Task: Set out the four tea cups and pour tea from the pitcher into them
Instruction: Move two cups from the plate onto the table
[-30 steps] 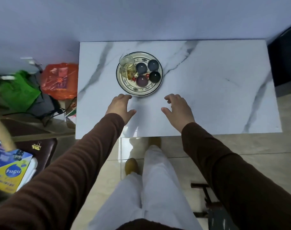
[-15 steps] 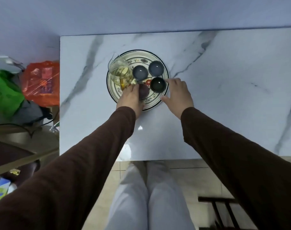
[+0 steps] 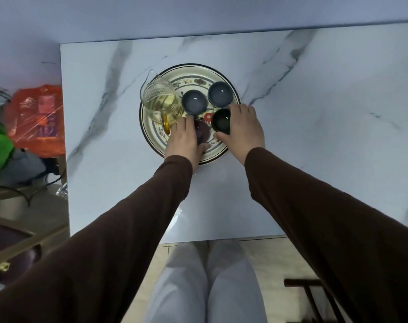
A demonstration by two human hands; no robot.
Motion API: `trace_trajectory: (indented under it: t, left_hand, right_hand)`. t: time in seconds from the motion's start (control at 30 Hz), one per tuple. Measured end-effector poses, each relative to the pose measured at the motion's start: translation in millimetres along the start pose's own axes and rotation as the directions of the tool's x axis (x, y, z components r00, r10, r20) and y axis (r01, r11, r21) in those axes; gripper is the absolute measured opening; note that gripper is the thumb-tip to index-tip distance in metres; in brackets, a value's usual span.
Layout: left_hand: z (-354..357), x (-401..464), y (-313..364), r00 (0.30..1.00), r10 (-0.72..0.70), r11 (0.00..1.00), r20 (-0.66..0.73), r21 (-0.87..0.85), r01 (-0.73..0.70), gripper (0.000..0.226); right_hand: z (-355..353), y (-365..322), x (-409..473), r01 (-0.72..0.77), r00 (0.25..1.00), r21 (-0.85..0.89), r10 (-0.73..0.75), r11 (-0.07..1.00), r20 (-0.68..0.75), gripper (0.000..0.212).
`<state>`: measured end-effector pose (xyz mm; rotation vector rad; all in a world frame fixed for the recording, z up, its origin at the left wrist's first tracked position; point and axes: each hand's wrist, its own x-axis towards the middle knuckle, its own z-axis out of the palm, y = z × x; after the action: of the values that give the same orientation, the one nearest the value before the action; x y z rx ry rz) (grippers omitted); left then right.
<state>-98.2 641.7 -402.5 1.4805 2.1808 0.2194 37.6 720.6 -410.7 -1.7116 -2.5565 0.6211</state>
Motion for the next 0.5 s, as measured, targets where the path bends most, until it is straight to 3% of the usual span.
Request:
trace_trajectory:
  t: [0.27,0.5]
  left_hand:
    - [-11,-8,16,0.997,0.072,0.997,-0.021,-0.008,-0.072,0.074]
    - [-1,-37,82,0.982,0.187,0.981,0.021,0.041,-0.188,0.072]
  right_hand:
    - [-24,16,-23,-0.081,0.995,0.151,0.088,0.985,-0.044,0.063]
    - [-66,87,-87,-0.179,0.978,0.192,0.196,0.965,-0.069,0.063]
